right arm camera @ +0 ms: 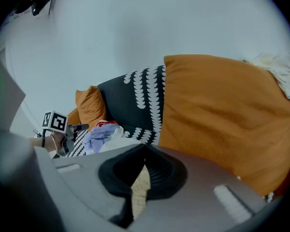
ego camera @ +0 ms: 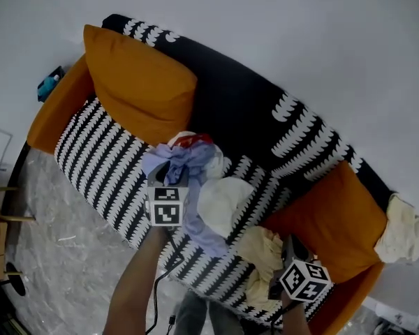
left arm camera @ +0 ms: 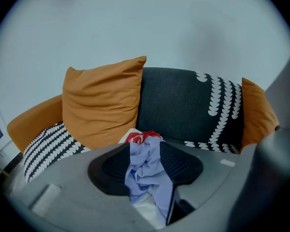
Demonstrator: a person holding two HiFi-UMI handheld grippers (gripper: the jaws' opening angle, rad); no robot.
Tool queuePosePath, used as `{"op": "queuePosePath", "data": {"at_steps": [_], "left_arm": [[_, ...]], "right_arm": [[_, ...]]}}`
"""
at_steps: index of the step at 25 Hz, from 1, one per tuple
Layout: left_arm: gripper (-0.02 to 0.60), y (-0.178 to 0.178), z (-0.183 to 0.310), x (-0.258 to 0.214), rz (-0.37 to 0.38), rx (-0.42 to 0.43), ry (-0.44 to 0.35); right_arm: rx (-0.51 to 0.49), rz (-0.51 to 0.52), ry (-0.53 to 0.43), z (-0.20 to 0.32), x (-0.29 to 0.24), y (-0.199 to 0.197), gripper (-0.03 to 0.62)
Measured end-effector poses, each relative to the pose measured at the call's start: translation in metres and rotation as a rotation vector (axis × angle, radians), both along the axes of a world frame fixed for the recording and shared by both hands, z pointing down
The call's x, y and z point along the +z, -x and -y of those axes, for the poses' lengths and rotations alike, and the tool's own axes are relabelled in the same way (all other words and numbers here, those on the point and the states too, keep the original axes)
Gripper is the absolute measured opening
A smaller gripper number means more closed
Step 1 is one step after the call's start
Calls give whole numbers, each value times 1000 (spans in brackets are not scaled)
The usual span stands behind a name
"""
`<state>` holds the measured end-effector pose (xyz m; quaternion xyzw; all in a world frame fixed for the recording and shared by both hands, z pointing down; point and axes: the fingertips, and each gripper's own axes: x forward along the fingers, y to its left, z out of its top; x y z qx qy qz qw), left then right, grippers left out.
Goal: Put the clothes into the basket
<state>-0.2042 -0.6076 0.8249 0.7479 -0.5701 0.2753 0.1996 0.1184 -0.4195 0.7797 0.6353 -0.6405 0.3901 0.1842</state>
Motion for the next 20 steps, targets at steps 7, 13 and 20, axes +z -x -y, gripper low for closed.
{"op": "queuePosePath", "data": {"at_steps": [7,13,20], "left_arm": [[212,-2,34,12,49,7,55],[234,-5,57,43,82,18,113],[245,-25,64,74,135,70,132]], "right_arm": [[-13,22,-2,20,-4,6,3],[-68,33,-4,35,18,11,3],[-111,15,-25,30,35,-7,3]]}}
